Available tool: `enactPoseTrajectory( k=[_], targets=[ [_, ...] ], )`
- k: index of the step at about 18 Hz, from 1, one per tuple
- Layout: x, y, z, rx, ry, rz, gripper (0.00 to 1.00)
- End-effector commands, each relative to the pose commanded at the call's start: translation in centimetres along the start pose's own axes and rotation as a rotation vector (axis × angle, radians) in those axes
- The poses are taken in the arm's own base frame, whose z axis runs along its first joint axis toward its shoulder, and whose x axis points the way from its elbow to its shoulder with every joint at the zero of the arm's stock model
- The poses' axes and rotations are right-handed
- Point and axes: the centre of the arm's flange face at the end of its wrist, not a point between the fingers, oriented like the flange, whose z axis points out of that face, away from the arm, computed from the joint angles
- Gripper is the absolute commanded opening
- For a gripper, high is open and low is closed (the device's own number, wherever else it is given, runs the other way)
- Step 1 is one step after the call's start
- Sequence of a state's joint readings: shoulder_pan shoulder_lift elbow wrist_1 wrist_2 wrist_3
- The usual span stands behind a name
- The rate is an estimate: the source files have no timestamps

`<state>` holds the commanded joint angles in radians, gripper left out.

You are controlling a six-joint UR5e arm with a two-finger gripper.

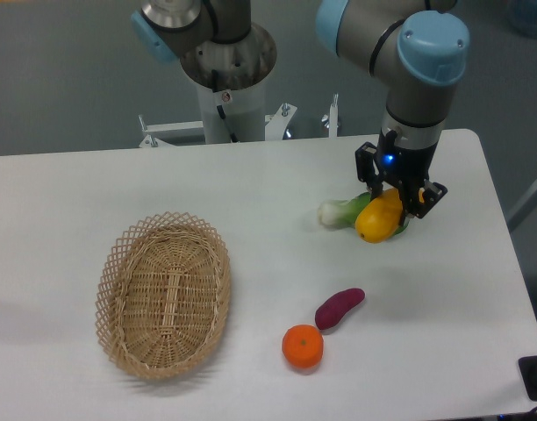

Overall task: Place the mango in the basket
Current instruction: 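Lift the yellow mango with the gripper away from the bok choy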

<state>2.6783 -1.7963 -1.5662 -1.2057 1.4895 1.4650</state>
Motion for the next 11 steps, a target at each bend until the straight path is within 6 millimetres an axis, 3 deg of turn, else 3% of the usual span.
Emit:
enactPoseTrajectory(
  k=[2,8,11],
  targets=[
    [0.4,-0.1,0.6,0.001,0.011,0.002,0.51],
    [1.3,-0.9,-0.7,0.001,-0.003,-0.015,0.51],
    [2.3,-2.9,-0.8,0.008,-0.002,-0.052,0.51]
  ],
)
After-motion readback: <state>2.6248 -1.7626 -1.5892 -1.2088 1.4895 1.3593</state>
